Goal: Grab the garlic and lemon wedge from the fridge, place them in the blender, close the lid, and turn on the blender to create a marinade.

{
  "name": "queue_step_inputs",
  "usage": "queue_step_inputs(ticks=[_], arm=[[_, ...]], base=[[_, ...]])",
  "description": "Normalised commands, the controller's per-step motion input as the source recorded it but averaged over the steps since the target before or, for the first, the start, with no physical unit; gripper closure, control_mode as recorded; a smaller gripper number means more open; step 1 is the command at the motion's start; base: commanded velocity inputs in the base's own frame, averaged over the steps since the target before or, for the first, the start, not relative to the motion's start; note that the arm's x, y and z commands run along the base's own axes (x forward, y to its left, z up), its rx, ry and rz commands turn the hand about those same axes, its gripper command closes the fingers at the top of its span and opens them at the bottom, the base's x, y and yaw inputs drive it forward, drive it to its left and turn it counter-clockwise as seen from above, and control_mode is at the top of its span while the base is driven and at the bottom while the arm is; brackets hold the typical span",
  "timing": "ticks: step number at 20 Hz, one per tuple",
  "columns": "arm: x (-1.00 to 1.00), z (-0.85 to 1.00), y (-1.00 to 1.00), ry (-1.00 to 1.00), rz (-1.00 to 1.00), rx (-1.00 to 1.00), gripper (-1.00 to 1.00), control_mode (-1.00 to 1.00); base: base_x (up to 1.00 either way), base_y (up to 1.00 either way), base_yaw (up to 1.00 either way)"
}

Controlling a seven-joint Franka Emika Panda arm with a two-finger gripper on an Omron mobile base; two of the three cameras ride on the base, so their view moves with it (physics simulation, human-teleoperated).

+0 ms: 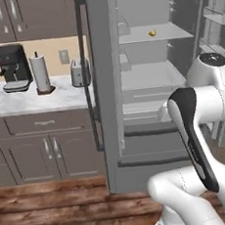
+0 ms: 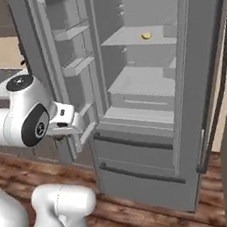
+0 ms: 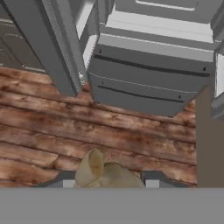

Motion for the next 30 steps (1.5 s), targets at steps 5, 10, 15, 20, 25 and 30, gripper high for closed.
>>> queue_step_inputs(ticks=[5, 10, 15, 20, 25, 30], arm=[[0.0, 0.0, 0.0, 0.0, 0.0, 0.0, 1.0, 1.0], [0.0, 0.0, 0.0, 0.0, 0.0, 0.0, 1.0, 1.0], [0.0, 0.0, 0.0, 0.0, 0.0, 0.0, 1.0, 1.0], [0.0, 0.0, 0.0, 0.0, 0.0, 0.0, 1.0, 1.0], [0.0, 0.0, 0.0, 0.0, 0.0, 0.0, 1.0, 1.0], [0.0, 0.0, 0.0, 0.0, 0.0, 0.0, 1.0, 1.0]], base=[[-0.05, 0.57, 0.61], [0.05, 0.53, 0.72], [0.14, 0.47, 0.74], [0.21, 0.39, 0.75], [0.42, 0.28, 0.73], [0.72, 0.16, 0.66]])
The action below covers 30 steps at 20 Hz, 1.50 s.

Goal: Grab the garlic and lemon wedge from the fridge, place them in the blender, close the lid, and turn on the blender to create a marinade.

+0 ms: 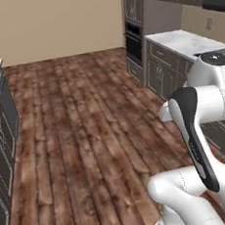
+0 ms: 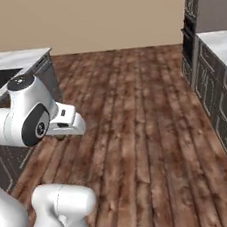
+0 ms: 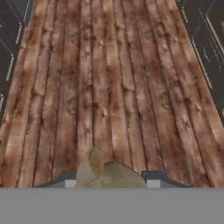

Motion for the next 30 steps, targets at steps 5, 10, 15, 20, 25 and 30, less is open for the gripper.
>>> queue_step_inputs(ticks=[5, 10, 15, 20, 25, 30], arm=[[0.0, 0.0, 0.0, 0.0, 0.0, 0.0, 1.0, 1.0], [0.0, 0.0, 0.0, 0.0, 0.0, 0.0, 1.0, 1.0], [0.0, 0.0, 0.0, 0.0, 0.0, 0.0, 1.0, 1.0], [0.0, 0.0, 0.0, 0.0, 0.0, 0.0, 1.0, 1.0], [0.0, 0.0, 0.0, 0.0, 0.0, 0.0, 1.0, 1.0], [0.0, 0.0, 0.0, 0.0, 0.0, 0.0, 1.0, 1.0]], base=[[0.96, 0.11, 0.58], [1.0, 0.11, 0.54], [0.66, 0.13, 0.59], [0.38, 0.26, 0.63], [0.74, 0.21, 0.58], [0.92, 0.01, 0.47]])
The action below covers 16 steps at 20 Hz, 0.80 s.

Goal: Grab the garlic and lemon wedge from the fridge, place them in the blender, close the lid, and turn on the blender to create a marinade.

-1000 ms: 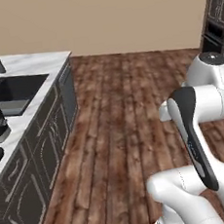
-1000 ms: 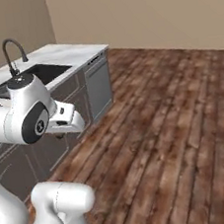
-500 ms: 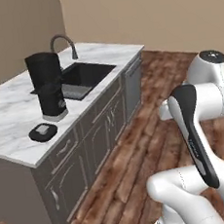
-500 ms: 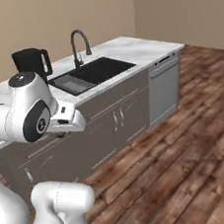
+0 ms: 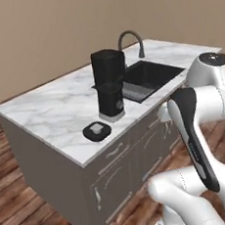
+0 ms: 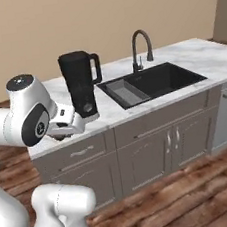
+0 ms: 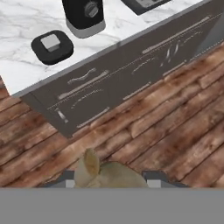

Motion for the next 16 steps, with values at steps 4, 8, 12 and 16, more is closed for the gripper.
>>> queue_step_inputs(ticks=[4, 8, 12, 16], arm=[[0.0, 0.0, 0.0, 0.0, 0.0, 0.0, 1.0, 1.0], [0.0, 0.0, 0.0, 0.0, 0.0, 0.0, 1.0, 1.0], [0.0, 0.0, 0.0, 0.0, 0.0, 0.0, 1.0, 1.0], [0.0, 0.0, 0.0, 0.0, 0.0, 0.0, 1.0, 1.0]], base=[[0.85, -0.06, 0.35], [0.63, -0.18, 0.28], [0.48, -0.22, 0.25], [0.41, -0.28, 0.23]])
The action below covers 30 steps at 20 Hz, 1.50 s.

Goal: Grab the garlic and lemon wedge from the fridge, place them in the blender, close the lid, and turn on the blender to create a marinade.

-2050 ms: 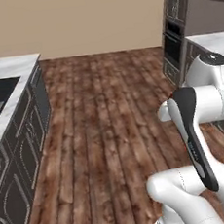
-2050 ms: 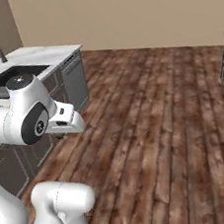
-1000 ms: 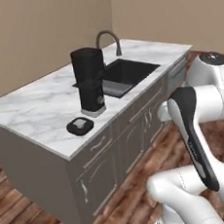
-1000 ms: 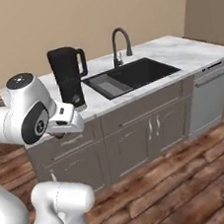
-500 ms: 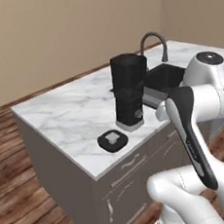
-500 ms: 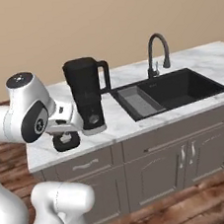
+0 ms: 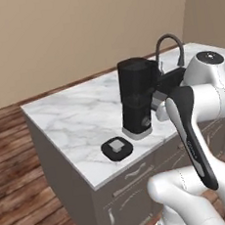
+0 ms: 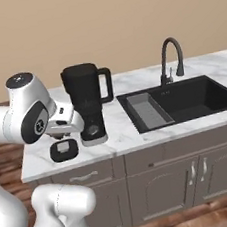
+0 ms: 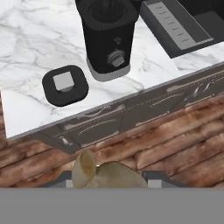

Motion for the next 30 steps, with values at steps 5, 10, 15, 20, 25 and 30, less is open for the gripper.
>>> queue_step_inputs(ticks=[5, 10, 15, 20, 25, 30], arm=[[0.0, 0.0, 0.0, 0.0, 0.0, 0.0, 1.0, 1.0], [0.0, 0.0, 0.0, 0.0, 0.0, 0.0, 1.0, 1.0], [0.0, 0.0, 0.0, 0.0, 0.0, 0.0, 1.0, 1.0], [0.2, 0.28, 0.0, -0.08, 0.14, 0.01, 1.0, -1.0], [0.38, 0.77, 0.0, -0.23, 0.24, 0.02, 1.0, -1.0], [0.47, 0.72, 0.0, -0.22, 0.18, 0.01, 1.0, -1.0]], base=[[0.41, -0.3, 0.23], [0.38, -0.36, 0.22], [0.35, -0.23, 0.23], [0.13, -0.01, 0.1], [0.0, 0.0, 0.0], [0.0, 0.0, 0.0]])
